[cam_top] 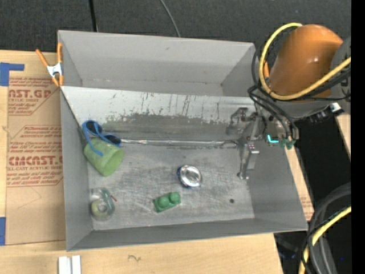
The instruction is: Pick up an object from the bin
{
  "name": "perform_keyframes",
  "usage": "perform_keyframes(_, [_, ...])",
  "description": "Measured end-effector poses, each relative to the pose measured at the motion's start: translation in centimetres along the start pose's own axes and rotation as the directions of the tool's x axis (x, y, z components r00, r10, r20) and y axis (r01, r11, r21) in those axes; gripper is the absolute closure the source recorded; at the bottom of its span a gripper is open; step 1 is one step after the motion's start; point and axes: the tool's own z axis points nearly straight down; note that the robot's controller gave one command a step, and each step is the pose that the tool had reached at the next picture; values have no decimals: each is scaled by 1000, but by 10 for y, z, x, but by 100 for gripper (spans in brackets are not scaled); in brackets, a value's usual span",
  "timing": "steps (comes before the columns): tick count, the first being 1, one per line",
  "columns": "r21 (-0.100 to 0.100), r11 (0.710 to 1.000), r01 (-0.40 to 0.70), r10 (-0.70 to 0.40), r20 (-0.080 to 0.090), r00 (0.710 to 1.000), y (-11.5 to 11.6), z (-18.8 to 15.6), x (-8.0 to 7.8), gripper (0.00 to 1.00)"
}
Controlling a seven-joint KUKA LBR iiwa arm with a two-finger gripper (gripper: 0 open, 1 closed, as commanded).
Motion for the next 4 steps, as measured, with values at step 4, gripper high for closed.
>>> perform_keyframes(4, [2,962,273,-273,16,962,68,168,-3,0])
